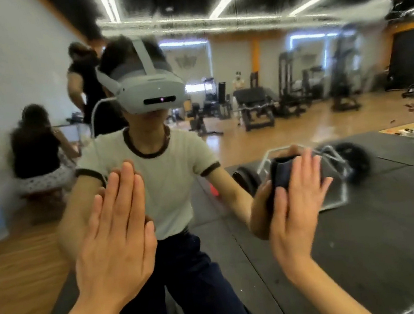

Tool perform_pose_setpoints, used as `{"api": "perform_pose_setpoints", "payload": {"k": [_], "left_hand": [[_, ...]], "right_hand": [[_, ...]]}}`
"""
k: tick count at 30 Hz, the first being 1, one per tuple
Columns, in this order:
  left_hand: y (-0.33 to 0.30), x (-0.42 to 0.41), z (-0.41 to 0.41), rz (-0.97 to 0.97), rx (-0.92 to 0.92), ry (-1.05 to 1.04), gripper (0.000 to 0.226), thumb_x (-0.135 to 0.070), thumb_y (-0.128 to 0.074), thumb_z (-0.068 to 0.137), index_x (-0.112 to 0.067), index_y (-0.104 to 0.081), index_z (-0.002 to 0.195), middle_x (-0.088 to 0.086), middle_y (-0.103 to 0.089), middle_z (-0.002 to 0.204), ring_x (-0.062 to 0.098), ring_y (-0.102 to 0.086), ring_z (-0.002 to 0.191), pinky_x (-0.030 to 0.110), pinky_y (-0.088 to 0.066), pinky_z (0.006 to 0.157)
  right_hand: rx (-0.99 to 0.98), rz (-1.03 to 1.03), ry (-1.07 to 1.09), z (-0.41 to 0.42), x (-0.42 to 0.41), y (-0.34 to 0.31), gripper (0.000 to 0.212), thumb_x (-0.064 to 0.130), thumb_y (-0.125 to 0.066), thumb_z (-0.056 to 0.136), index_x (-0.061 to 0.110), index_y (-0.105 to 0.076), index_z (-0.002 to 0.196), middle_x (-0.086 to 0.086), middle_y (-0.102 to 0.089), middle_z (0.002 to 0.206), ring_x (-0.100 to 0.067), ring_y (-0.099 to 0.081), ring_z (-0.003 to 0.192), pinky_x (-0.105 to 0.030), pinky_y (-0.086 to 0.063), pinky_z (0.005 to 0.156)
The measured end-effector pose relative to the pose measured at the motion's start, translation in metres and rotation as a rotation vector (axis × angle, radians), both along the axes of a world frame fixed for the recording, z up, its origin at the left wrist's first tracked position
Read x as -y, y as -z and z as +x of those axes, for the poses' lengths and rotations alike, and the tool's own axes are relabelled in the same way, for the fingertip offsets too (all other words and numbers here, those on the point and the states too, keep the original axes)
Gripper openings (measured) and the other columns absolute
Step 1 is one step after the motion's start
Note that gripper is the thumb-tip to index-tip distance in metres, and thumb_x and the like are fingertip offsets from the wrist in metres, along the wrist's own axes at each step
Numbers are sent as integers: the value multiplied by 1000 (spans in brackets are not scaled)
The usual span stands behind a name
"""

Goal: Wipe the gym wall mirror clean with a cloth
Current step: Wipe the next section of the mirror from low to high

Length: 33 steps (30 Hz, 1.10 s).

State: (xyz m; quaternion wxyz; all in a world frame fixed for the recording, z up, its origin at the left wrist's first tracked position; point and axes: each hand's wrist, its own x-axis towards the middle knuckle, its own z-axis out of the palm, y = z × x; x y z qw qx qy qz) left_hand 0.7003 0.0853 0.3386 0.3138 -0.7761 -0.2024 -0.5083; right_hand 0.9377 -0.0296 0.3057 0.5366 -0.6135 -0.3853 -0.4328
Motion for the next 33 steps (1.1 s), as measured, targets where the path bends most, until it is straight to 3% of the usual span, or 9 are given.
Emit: {"api": "perform_pose_setpoints", "payload": {"k": [3,6,10,13,17,20,25,28,33], "left_hand": [[-2,1,0,11,-3,-25,68,-22,-33,99,3,-10,158,12,4,169,24,1,157,37,1,127],[-2,2,-1,3,-10,-40,66,-22,-32,100,5,-13,157,13,3,169,25,1,157,38,0,127],[-1,1,-2,-7,-11,-33,66,-21,-34,100,6,-16,157,16,-2,168,26,-2,157,39,-1,127],[0,1,-1,-2,-8,-12,66,-21,-34,100,5,-13,158,14,0,169,26,-2,157,39,-2,127],[-1,0,-1,10,2,17,65,-21,-33,102,3,-11,158,13,2,169,25,-2,157,39,-4,128],[0,0,-2,12,8,22,65,-21,-34,102,4,-13,158,13,2,169,25,-2,157,39,-5,128],[0,0,-2,9,-1,16,62,-22,-28,105,3,-12,159,13,1,169,26,-3,157,39,-4,127],[1,-1,-2,15,0,20,62,-22,-28,105,3,-11,159,13,2,169,26,-2,157,39,-4,128],[1,-1,-4,27,15,75,64,-19,-34,103,4,-11,157,11,7,169,24,-3,157,38,-6,128]], "right_hand": [[279,-92,9,-57,-33,-7,57,28,-28,109,20,-6,161,5,7,169,-16,1,155,-41,6,125],[603,-202,-20,-60,-33,-16,57,18,-49,104,11,-25,155,-3,-22,164,-18,-11,155,-41,-5,126],[387,-64,-177,-9,6,-18,47,12,-56,102,-2,-40,144,-14,-40,152,-28,-25,151,-46,-17,124],[291,0,-105,-6,11,-17,47,11,-56,101,-2,-41,143,-19,-41,149,-34,-30,147,-43,-19,124],[557,-11,-21,-49,-20,-45,43,12,-66,90,-3,-60,129,-11,-48,146,-16,-16,153,-29,-17,124],[770,-139,-1,-42,-20,-54,41,20,-57,101,3,-49,138,-9,-46,150,-17,-12,154,-34,-13,125],[455,-111,-41,27,22,-33,42,17,-49,106,-7,-44,140,-18,-43,147,-34,-24,150,-45,-17,125],[336,-31,-41,-3,7,-29,43,16,-47,105,-5,-42,143,-18,-39,152,-35,-24,147,-45,-16,125],[619,-47,-47,-89,-50,-53,40,26,-47,107,10,-43,144,-6,-35,155,-27,-31,146,-43,-29,120]]}}
